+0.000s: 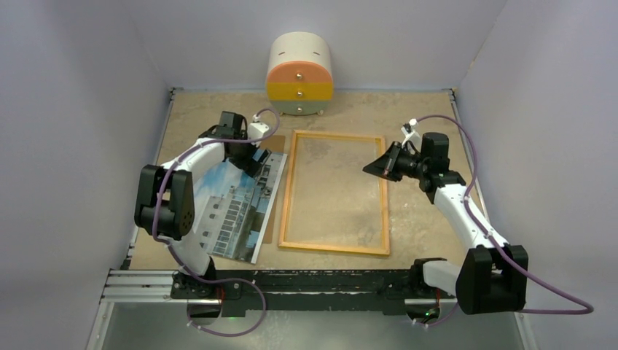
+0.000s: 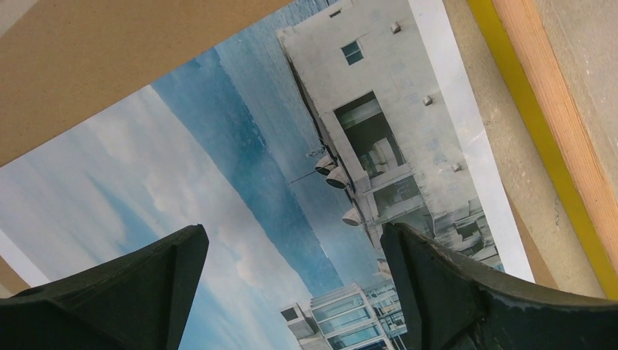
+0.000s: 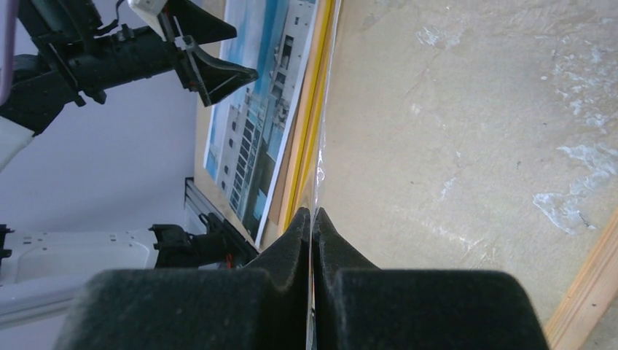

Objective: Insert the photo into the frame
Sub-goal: Place the photo frame item in the photo frame.

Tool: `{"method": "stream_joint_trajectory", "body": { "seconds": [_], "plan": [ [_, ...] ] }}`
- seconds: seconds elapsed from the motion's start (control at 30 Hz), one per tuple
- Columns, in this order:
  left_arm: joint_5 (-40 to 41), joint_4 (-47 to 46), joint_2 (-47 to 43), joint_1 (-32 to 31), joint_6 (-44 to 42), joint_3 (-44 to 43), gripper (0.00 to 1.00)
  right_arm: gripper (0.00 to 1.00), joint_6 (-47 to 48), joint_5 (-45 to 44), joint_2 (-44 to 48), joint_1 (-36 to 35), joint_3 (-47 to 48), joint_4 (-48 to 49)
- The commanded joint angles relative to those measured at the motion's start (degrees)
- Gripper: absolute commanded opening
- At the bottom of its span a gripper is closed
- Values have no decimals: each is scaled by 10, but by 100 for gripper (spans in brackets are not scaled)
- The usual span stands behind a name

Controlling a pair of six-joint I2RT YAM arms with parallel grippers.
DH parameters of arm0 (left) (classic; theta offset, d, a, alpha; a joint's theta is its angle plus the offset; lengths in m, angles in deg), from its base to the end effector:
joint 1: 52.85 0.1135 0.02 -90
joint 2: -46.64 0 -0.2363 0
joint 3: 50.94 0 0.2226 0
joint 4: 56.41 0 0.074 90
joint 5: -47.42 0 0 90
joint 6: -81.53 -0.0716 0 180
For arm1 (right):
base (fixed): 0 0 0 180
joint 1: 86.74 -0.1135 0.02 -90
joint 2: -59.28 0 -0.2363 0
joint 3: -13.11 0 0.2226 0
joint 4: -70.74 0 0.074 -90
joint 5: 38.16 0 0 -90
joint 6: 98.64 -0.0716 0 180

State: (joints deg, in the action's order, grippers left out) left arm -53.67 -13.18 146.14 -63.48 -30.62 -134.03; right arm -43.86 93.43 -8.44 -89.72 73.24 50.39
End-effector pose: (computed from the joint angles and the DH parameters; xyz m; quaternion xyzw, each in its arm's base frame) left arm 0.3370 -0.0773 0.1592 0.2953 0.9144 -0.0666 0.2687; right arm 0.2609 0.0612 0.2430 0.0466 0.8204 0.4452 0.3558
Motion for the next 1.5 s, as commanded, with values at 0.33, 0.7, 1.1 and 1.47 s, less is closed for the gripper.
{"method": "stream_joint_trajectory", "body": {
  "seconds": [0.33,0.7,1.1,1.47],
  "plan": [
    [8,-18,9,-19,-8,11,100,0,-38,53,-22,0,-12,69],
    [14,-26,16,-44,-4,14,100,0,-63,55,-28,0,-25,94],
    [4,-47,23,-89,-6,28,100,0,-143,68,-29,0,-59,167],
    [0,-61,33,-106,-4,48,100,0,-167,50,-19,0,-62,165]
  ]
}}
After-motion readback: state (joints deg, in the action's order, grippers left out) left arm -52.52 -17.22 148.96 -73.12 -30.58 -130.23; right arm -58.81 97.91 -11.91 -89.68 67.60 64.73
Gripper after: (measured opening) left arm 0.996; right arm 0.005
